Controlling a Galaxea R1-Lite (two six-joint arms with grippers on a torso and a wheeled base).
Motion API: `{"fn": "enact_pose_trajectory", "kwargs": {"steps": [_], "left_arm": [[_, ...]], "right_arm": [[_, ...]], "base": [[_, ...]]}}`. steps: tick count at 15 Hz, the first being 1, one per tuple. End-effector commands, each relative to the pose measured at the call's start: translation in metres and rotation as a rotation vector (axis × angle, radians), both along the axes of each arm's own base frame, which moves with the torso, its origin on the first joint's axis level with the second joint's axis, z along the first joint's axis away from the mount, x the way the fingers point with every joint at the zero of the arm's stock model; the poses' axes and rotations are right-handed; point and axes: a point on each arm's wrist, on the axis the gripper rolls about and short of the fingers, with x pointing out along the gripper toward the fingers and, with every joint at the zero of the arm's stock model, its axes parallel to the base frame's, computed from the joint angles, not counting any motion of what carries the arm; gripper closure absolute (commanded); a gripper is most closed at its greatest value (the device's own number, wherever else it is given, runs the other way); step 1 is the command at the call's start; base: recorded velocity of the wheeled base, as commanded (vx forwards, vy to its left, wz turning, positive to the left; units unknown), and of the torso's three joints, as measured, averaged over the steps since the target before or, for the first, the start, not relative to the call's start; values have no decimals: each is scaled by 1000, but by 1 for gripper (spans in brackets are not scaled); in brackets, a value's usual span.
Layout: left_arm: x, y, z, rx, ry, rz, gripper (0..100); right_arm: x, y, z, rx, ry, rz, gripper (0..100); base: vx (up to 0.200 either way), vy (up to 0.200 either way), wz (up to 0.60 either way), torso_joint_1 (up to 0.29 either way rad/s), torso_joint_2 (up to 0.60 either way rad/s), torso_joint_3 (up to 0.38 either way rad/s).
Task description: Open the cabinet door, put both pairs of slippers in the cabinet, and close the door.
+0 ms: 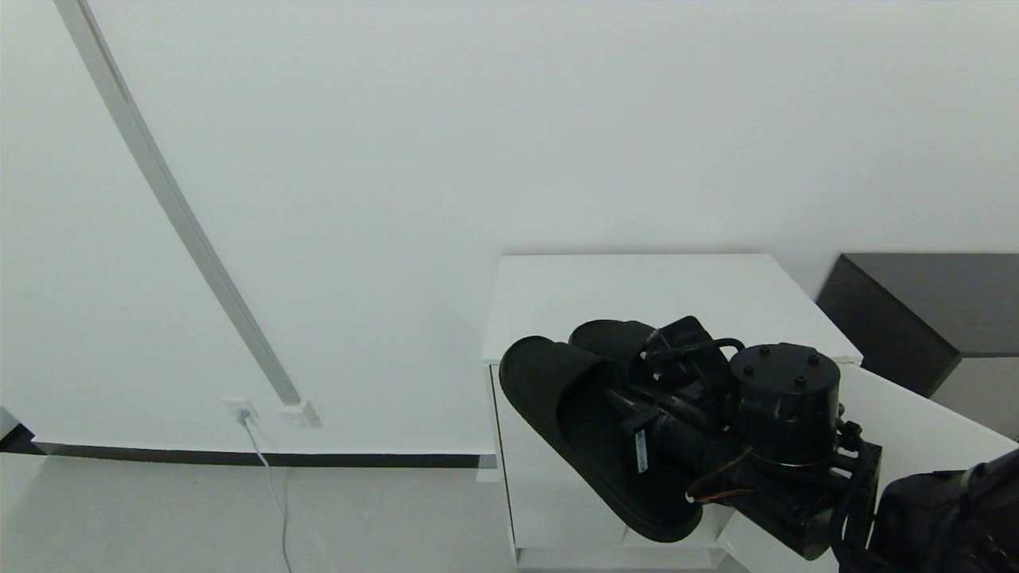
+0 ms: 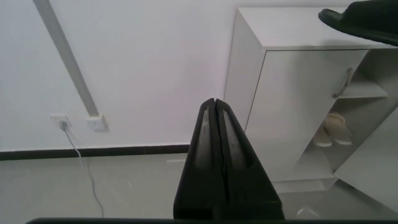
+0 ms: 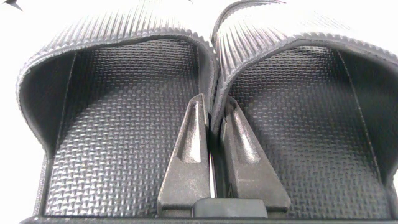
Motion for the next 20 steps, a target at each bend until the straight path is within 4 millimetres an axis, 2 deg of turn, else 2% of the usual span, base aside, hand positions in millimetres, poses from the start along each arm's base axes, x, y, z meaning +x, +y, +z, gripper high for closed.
{"fn": "enact_pose_trajectory", "kwargs": {"steps": [1,18,20], "left_arm": [[0,0,0,0,2,0,100],[0,0,0,-2,0,0,100],[0,0,0,-2,2,0,100]], "right_arm": [[0,0,-1,-2,2,0,100],[1,-9,-8,-7,-13,-5,100],[1,-10,-8,-6,-14,-5,100]], "base": [[0,-200,0,-2,-2,2],[0,-200,0,5,2,3],[0,0,0,0,0,0]]}}
